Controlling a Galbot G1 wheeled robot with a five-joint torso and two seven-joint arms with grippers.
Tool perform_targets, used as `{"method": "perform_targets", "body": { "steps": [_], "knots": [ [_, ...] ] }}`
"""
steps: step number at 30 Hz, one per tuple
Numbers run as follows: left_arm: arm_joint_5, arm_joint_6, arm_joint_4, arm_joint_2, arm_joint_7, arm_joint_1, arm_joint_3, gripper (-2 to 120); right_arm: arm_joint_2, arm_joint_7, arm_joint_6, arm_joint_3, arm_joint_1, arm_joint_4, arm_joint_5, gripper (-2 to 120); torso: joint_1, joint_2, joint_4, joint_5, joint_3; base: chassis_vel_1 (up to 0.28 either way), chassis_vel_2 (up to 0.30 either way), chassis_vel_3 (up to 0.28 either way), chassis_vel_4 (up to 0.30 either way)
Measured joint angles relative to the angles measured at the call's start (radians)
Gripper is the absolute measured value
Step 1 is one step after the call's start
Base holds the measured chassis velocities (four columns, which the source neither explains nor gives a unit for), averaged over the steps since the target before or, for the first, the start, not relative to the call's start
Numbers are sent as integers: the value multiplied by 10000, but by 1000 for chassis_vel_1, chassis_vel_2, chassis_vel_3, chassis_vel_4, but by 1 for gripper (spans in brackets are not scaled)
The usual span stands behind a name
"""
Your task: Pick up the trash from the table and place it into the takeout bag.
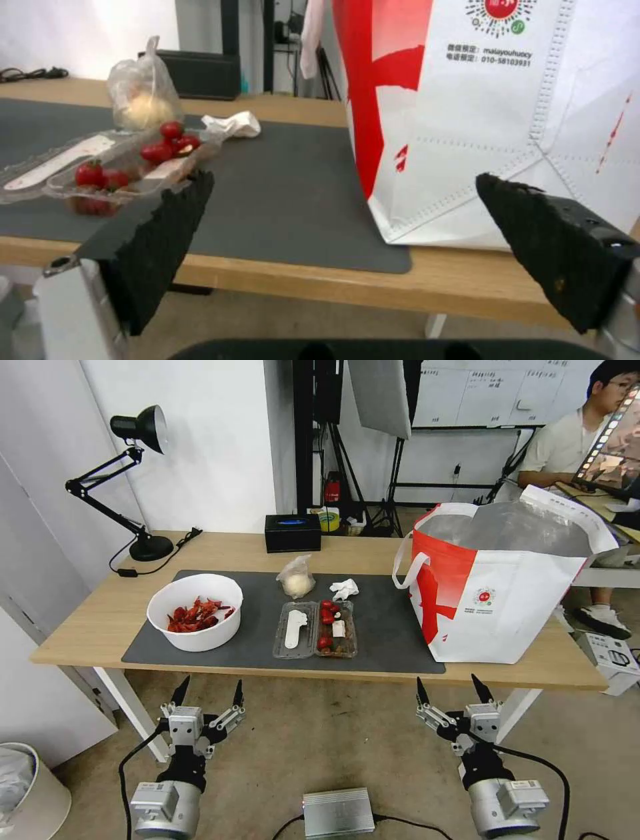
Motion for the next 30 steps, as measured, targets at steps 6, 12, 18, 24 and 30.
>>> {"method": "perform_targets", "body": {
  "steps": [6, 12, 18, 24, 30],
  "knots": [
    [-1, 0, 0, 0, 0, 0, 0, 100, 0, 0, 0, 0, 0, 0, 0, 100, 0, -1, 0, 0, 0, 0, 0, 0, 0],
    [0, 0, 0, 0, 0, 0, 0, 100, 0, 0, 0, 0, 0, 0, 0, 100, 0, 0, 0, 0, 0, 0, 0, 0, 0],
    [-391, 58, -30, 95, -16, -290, -28, 100, -390, 73, -71, -5, 257, 0, 198, 100, -1, 0, 0, 0, 0, 0, 0, 0, 0],
    [-1894, 363, -255, 483, -130, -1435, -174, 100, -1684, 398, -442, -33, 1192, -8, 896, 100, 0, 0, -1, 1, 1, 0, 0, 0, 0],
    [-3326, 552, -343, 954, -198, -2347, -120, 100, -3301, 759, -840, -71, 2309, -32, 1686, 100, 2, -2, 2, -1, 3, 0, 0, 0, 0]
  ]
}}
